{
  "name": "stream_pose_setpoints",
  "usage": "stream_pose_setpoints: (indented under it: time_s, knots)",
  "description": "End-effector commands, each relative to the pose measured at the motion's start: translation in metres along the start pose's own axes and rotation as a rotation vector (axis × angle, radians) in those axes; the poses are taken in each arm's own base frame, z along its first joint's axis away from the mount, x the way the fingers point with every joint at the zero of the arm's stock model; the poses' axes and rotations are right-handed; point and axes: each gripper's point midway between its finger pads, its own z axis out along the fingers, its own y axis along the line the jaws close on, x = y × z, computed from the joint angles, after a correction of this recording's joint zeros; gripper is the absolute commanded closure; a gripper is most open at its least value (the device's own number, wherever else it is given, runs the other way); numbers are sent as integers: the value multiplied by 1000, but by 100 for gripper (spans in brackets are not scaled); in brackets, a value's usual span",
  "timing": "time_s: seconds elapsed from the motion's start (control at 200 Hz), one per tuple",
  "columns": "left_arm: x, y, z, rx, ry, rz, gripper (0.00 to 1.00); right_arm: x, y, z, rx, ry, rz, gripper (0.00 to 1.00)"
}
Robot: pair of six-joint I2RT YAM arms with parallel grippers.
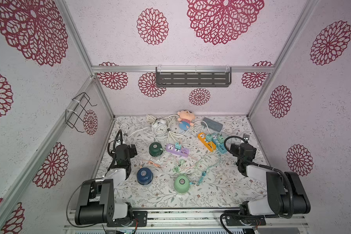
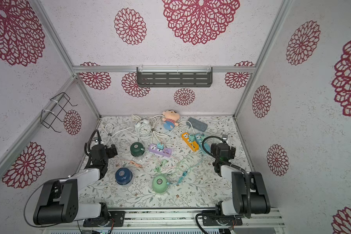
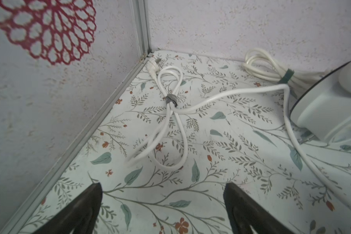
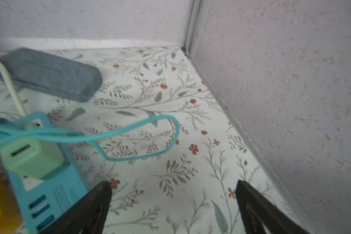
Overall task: Charge the cordless meat grinders
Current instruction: Reset both arms
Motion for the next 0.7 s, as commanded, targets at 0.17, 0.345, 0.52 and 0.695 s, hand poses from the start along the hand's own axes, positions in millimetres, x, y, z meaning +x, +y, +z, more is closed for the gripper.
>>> stream_pose_setpoints:
  time_s: [0.17, 0.345, 0.52, 0.695]
  knots:
    - [-22, -12, 2, 78, -206, 3, 3, -52, 7, -5, -52, -256, 16, 1]
    - [-26, -15, 5, 86, -213, 19, 3, -49, -5, -19, -21, -282, 20, 1]
    - [-27, -3, 15, 38, -173, -23, 3, -44, -2, -21, -70, -211, 24, 1]
    - [-27, 1, 18, 46, -164, -51, 3, -43, 7, -24, -129, -218, 44, 1]
